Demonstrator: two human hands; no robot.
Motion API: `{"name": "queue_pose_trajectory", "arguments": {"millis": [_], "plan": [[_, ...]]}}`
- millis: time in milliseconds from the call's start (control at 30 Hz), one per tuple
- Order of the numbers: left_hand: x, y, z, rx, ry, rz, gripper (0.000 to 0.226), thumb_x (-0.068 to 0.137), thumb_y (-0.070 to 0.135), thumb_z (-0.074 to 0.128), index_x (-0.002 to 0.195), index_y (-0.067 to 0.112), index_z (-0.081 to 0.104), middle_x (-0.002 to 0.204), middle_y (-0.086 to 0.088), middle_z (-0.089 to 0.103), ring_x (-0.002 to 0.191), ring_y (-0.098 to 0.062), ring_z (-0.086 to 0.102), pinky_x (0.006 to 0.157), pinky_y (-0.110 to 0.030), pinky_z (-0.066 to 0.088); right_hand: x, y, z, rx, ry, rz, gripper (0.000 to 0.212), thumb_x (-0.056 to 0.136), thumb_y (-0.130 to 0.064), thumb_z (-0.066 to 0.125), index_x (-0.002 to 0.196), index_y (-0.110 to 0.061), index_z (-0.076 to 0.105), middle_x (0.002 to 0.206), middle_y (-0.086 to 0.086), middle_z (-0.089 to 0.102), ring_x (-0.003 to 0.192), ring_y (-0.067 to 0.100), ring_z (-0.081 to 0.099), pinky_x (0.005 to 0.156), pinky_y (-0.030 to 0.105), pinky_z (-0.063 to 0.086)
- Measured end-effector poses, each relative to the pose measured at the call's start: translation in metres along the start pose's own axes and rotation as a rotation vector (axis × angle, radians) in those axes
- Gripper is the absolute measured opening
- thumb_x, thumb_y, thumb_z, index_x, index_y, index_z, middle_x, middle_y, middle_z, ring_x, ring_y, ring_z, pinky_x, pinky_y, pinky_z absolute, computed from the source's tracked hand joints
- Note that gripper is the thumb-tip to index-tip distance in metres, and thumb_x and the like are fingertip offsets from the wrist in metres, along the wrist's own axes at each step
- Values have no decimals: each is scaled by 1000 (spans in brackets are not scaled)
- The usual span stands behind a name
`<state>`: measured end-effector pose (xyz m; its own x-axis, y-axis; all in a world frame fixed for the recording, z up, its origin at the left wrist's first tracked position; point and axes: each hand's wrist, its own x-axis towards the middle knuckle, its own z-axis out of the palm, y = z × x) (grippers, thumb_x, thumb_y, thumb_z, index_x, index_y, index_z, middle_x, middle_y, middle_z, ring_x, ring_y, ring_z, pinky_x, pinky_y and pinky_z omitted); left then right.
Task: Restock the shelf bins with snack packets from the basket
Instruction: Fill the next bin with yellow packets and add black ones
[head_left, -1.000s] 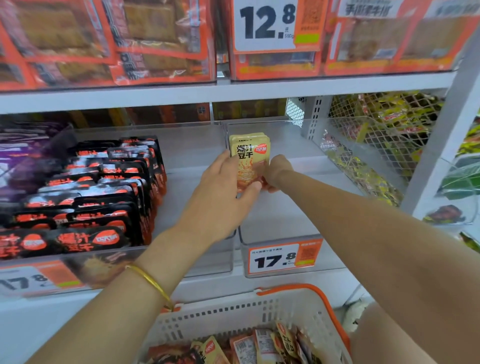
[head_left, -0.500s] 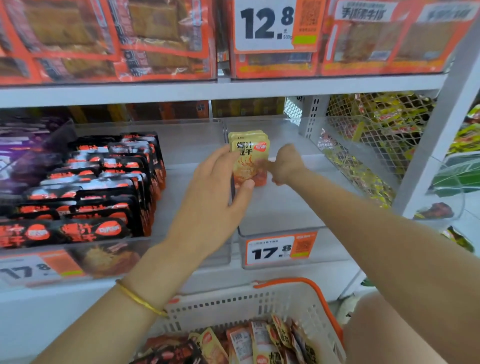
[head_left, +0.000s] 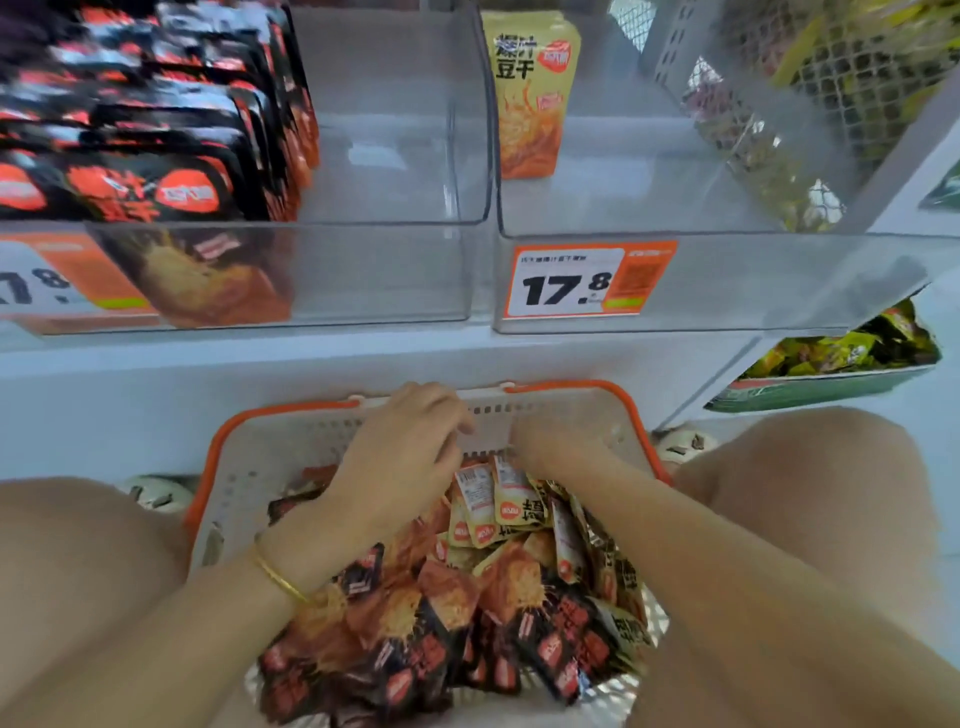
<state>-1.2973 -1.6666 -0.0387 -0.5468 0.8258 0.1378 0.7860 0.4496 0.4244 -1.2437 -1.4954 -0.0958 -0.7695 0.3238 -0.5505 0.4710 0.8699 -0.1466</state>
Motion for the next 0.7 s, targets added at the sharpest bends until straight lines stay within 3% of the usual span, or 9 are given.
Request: {"name": "queue_pose_trajectory", "arguments": {"millis": [33, 133, 200, 300, 367, 500, 567, 700], "plan": [[0, -1, 4, 6, -21, -3, 21, 88, 11, 48, 95, 14, 67, 103, 1, 62, 99, -17, 53, 86, -34, 46, 14, 10, 20, 18, -17, 68, 41, 100, -19, 38, 138, -6, 40, 135, 17, 48, 124, 31, 45, 105, 43, 36], [0, -7, 13, 51, -46, 29, 17, 87, 10, 52, 95, 12, 67, 102, -2, 61, 98, -20, 53, 82, -37, 48, 37, 26, 63, 94, -71, 247, 42, 96, -19, 41, 134, -2, 42, 130, 21, 51, 117, 38, 51, 95, 45, 44], [0, -11, 16, 60, -59, 20, 18, 87, 12, 51, 97, 12, 66, 105, -1, 59, 100, -20, 52, 83, -37, 48, 38, 24, 77, 69, -28, 259, 48, 97, -14, 39, 141, 3, 30, 130, 20, 52, 117, 35, 53, 90, 41, 46], [0, -15, 18, 76, -66, 14, 18, 88, 13, 50, 98, 12, 65, 107, -2, 59, 101, -20, 50, 84, -36, 46, 33, 15, 83, -31, 96, 264, 30, 94, -8, 41, 122, -10, 54, 118, 10, 62, 112, 28, 56, 93, 38, 43], [-2, -17, 19, 93, -72, 12, 19, 88, 13, 50, 99, 12, 66, 108, -3, 59, 102, -21, 51, 85, -35, 46, 26, 8, 74, -99, 109, 274, 24, 93, -8, 43, 108, -14, 60, 109, 6, 65, 106, 26, 59, 95, 40, 44], [-2, -14, 22, 97, -143, -59, 25, 92, 20, 47, 112, 14, 60, 116, -2, 55, 112, -20, 47, 91, -36, 44, 13, -11, 25, -68, 97, 158, 24, 98, -14, 42, 118, -10, 56, 117, 8, 60, 104, 23, 58, 91, 37, 50], [-4, -12, 26, 103, -225, -98, 33, 92, 31, 50, 120, 15, 54, 123, -1, 51, 117, -19, 43, 96, -34, 40, 1, -22, -5, -5, 96, 64, 22, 96, -11, 43, 112, -6, 58, 110, 10, 62, 98, 24, 59, 85, 36, 51], [-9, -1, 31, 14, -326, -193, 72, 77, 57, 64, 128, 12, 39, 126, 0, 42, 118, -18, 39, 92, -25, 34, -29, -33, -51, 229, 2, 21, 14, 88, -1, 52, 93, 1, 65, 81, 10, 65, 75, 20, 69, 62, 30, 55]]}}
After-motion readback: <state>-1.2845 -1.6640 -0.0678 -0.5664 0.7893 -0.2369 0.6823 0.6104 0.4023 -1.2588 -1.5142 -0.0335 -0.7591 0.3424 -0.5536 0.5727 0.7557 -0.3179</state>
